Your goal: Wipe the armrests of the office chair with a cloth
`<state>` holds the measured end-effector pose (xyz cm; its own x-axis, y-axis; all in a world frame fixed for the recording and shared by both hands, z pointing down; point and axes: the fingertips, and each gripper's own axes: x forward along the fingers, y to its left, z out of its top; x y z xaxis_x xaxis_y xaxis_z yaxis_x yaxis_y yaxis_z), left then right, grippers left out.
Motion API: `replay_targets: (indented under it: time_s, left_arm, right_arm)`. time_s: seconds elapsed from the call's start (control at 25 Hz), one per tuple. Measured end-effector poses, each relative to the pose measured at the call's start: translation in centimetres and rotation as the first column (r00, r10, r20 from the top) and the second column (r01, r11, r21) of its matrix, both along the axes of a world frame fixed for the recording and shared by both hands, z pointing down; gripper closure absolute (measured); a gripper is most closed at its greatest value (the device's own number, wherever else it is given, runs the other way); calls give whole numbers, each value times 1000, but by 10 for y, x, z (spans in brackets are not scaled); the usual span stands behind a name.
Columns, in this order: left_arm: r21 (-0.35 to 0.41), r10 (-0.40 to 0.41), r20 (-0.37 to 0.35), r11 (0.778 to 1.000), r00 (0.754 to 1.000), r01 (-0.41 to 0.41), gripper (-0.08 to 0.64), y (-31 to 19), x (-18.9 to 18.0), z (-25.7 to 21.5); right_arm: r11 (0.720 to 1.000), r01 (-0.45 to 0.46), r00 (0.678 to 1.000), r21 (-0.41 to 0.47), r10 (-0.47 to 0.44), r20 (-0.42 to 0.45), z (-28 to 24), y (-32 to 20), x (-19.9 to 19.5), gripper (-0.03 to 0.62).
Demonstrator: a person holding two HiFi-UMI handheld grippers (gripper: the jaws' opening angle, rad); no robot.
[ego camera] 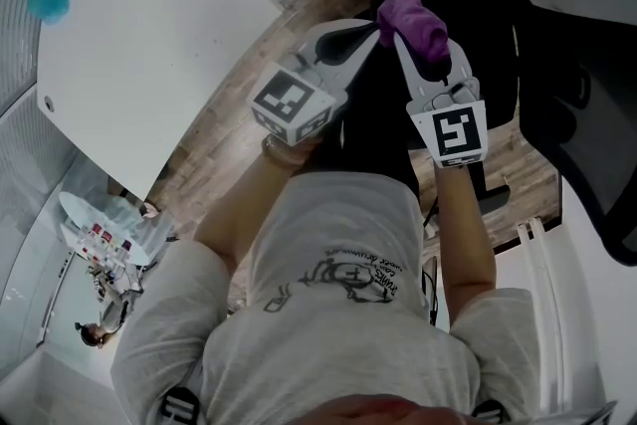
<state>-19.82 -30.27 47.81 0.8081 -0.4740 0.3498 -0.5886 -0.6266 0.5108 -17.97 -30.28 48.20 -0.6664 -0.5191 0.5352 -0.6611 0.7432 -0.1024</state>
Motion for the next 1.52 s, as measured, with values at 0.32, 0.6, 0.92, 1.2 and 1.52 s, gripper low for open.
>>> replay_targets:
  time_s: [0.32, 0.6, 0.92, 1.2, 1.52]
  left_arm:
    - [-13, -4, -2, 1000, 1000, 4, 560, 3, -10, 10]
    - [-24, -5, 0, 1000, 1000, 5, 560, 8, -15, 18]
    - [-27, 9, 0, 1000, 1000, -9, 560, 9, -9, 21]
    - [-29, 20, 1, 999, 1000, -20, 560, 5, -2, 22]
    - [-25, 28, 3, 999, 1000, -28, 560, -2, 7, 21]
  right_arm:
    - [998, 20, 999, -55, -22, -46, 26, 5, -12, 565]
    - [998, 10, 998, -56, -13, -54, 37, 5, -16, 565]
    - [999, 0, 997, -32, -3, -76, 41, 3, -11, 565]
    - [999, -47, 995, -26, 45, -88, 43, -5, 7, 565]
    - [997, -81, 990, -12, 79, -116, 44, -17, 35, 565]
